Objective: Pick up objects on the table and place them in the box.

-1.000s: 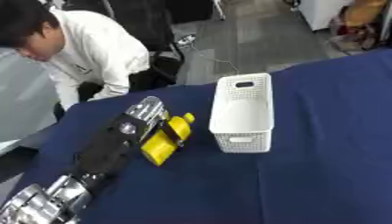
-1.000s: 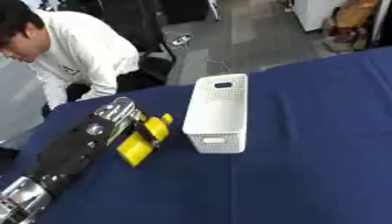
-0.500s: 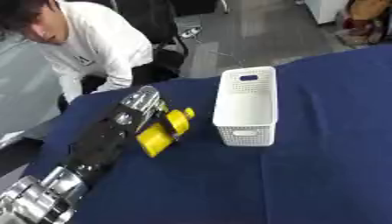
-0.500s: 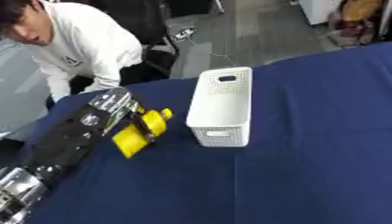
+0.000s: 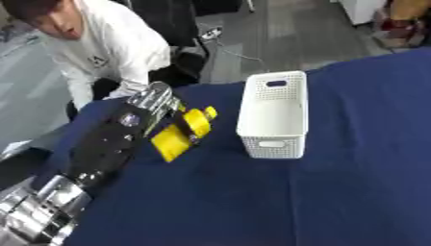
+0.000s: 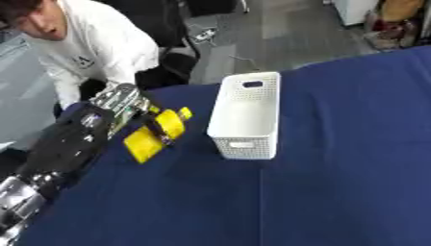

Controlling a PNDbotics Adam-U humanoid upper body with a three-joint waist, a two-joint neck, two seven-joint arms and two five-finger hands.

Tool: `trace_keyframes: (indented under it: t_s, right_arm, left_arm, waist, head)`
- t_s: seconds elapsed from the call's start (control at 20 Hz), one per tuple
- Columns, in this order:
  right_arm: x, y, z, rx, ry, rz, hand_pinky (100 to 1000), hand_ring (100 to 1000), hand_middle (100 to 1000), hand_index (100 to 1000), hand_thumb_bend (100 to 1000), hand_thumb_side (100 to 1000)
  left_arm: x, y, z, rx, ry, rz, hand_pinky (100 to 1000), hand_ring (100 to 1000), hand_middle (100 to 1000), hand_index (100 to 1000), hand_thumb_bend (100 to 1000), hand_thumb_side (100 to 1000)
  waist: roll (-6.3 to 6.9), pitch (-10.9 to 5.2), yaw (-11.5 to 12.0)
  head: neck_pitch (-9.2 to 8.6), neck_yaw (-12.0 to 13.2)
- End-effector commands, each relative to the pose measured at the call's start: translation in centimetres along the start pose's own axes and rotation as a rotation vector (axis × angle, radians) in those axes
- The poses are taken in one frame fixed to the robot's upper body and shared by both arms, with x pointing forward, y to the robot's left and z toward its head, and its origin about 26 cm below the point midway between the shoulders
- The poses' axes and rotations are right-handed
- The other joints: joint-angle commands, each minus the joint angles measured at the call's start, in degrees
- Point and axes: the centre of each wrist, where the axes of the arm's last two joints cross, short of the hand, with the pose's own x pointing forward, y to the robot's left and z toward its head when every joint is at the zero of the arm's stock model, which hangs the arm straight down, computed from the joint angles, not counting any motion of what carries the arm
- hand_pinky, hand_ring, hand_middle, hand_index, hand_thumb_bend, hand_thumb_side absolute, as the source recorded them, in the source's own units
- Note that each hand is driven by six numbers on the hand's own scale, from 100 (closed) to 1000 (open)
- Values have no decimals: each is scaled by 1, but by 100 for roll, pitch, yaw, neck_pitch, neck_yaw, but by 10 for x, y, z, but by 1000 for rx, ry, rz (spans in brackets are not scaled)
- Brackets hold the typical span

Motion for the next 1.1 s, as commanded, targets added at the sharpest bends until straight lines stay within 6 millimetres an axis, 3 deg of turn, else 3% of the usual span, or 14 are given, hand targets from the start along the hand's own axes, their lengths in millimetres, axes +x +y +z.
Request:
trace_keyframes:
  t_s: [0.05, 0.35, 0.6, 0.65, 0.7, 1.1]
  right_arm:
    - [5, 0, -4, 26, -9, 14, 235, 273, 320, 440, 100, 1000]
    - [5, -1, -4, 27, -7, 16, 235, 273, 321, 440, 100, 1000]
    - [5, -1, -3, 27, -5, 15, 235, 273, 320, 440, 100, 1000]
    - [5, -1, -3, 27, -5, 14, 235, 273, 321, 440, 100, 1000]
    - [5, -1, -3, 27, -5, 14, 235, 273, 321, 440, 100, 1000]
    - [4, 0, -4, 27, -8, 5, 235, 274, 321, 440, 100, 1000]
  left_arm:
    - [-19, 26, 28, 97, 35, -20, 100, 145, 100, 167, 169, 756]
    - [-16, 43, 48, 177, -30, -25, 100, 126, 100, 167, 156, 755]
    - [-9, 64, 76, 290, -57, -65, 100, 131, 100, 163, 151, 751]
    - [-7, 67, 81, 312, -61, -77, 100, 132, 100, 163, 149, 868]
    - [-4, 70, 85, 340, -66, -92, 100, 133, 100, 161, 154, 749]
    - [25, 83, 111, 680, -188, -272, 100, 148, 100, 157, 176, 750]
  waist:
    - [-72, -126, 31]
    - [-87, -134, 56]
    - [-85, -144, 57]
    - [-84, -145, 55]
    - [-83, -147, 52]
    - [-61, -136, -7]
  head:
    - [-4, 35]
    - [-9, 54]
    - [-31, 142]
    - [-33, 153]
    - [-32, 160]
    - [-61, 178]
